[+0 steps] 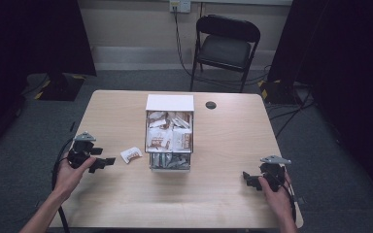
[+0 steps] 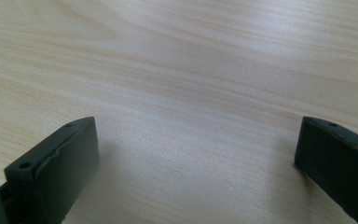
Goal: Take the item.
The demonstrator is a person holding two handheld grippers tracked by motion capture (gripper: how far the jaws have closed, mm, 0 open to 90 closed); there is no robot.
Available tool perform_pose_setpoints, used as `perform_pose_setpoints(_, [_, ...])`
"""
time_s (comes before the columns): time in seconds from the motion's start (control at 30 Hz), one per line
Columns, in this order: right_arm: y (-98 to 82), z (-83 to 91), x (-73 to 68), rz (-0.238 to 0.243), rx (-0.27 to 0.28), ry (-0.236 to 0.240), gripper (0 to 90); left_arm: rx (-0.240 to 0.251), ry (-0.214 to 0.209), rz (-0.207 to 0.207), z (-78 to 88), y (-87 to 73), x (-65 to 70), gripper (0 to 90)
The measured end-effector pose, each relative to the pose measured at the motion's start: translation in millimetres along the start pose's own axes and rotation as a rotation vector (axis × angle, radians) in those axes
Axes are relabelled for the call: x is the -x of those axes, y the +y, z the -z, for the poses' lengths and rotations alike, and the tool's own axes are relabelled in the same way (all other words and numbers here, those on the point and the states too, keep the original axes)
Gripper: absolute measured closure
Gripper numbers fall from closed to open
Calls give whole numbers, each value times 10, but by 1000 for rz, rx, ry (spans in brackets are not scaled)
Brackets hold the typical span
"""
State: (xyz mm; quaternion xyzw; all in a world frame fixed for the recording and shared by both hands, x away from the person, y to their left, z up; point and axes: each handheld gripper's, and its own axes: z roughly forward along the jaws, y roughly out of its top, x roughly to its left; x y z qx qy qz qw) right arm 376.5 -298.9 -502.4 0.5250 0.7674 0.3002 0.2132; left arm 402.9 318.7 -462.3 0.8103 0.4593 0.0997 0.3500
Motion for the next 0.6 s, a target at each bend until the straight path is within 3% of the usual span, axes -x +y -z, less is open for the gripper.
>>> perform_pose_setpoints(0.1, [-1, 1, -1, 0, 0, 0, 0, -23, 41, 49, -53, -69, -130, 229])
perform_pose_setpoints(0.23, [-1, 1, -1, 0, 0, 0, 0, -62, 85, 67, -125, -139, -229, 232])
perform_pose_setpoints(0.3, [-1, 1, -1, 0, 0, 0, 0, -84, 84, 55, -174, -170, -238, 321])
perform_pose_setpoints(0.47, [-1, 1, -1, 0, 0, 0, 0, -51, 150, -8, -274, -233, -108, 183])
perform_pose_setpoints(0.53, [-1, 1, 0, 1, 0, 0, 0, 7, 174, 6, -320, -280, -54, 133])
perform_pose_setpoints(0.6, [-1, 1, -1, 0, 0, 0, 0, 52, 173, -5, -366, -314, -50, 80])
